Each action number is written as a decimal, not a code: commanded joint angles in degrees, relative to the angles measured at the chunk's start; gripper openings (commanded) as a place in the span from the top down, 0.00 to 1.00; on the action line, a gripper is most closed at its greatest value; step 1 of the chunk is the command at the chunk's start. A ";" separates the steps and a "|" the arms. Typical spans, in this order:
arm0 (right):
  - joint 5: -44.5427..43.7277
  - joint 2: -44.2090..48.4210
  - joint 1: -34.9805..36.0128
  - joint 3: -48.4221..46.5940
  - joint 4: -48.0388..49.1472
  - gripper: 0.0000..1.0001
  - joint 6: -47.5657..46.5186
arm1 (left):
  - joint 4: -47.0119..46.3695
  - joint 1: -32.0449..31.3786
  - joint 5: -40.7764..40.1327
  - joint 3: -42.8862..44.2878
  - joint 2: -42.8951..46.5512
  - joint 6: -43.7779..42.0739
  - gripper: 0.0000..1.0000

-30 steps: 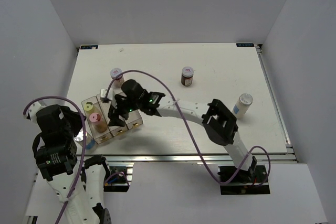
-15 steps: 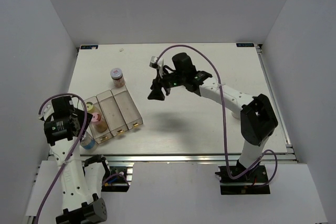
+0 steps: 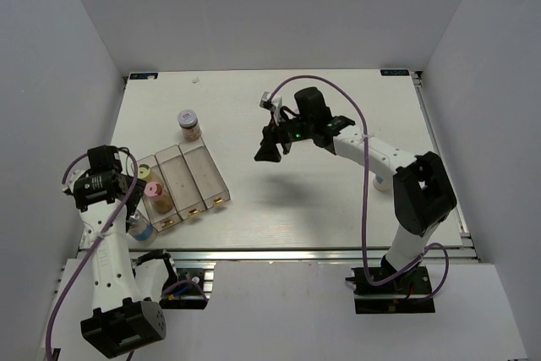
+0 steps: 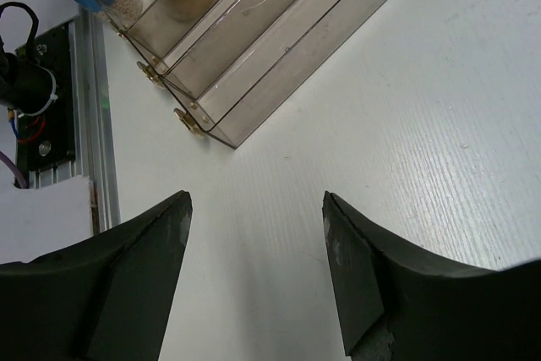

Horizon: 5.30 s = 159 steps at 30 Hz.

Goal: Organize the condiment bottles

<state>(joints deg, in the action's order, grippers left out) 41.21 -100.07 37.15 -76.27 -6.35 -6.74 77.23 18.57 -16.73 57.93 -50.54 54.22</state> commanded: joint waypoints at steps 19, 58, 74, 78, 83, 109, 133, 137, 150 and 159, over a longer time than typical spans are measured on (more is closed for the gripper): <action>2.12 0.93 -2.17 0.86 3.80 0.30 2.44 | 3.72 -0.02 5.74 3.42 3.17 4.59 0.38; -0.87 0.05 -3.57 2.18 5.73 0.30 4.37 | 3.72 -0.11 2.94 -3.79 -5.08 17.15 0.02; -1.13 -0.56 -5.24 2.62 5.73 0.30 4.63 | 3.72 -0.02 -3.92 -2.30 -9.92 19.44 0.02; -1.22 -0.82 -5.77 2.71 5.73 0.30 4.63 | 3.80 -0.02 -6.38 -1.86 -10.27 19.35 0.02; -1.31 -0.74 -6.12 2.97 5.73 0.30 4.63 | 3.80 -0.02 -9.54 -1.33 -11.15 19.17 0.02; -1.66 -0.39 -6.47 3.50 5.73 0.30 4.81 | 3.80 0.06 -15.61 -3.44 -13.79 19.17 0.24; -1.31 0.14 -6.38 3.76 4.86 0.31 4.19 | 2.92 0.07 -21.49 10.00 -8.61 5.55 1.00; -1.13 0.14 -6.38 3.93 4.94 0.31 4.28 | 2.84 0.07 -22.38 12.38 -8.26 3.79 1.00; -1.57 0.93 -6.38 4.38 4.94 0.31 4.02 | -14.03 0.07 -5.35 18.35 -5.71 -13.08 1.00; -2.01 1.11 -6.47 4.82 4.86 0.31 3.32 | -20.97 0.07 4.85 19.24 -5.44 -20.98 1.00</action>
<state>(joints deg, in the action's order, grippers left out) 39.13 -100.86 31.07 -72.18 -2.81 -2.39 62.85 18.59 -17.39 75.33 -57.41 37.58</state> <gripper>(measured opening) 0.690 0.706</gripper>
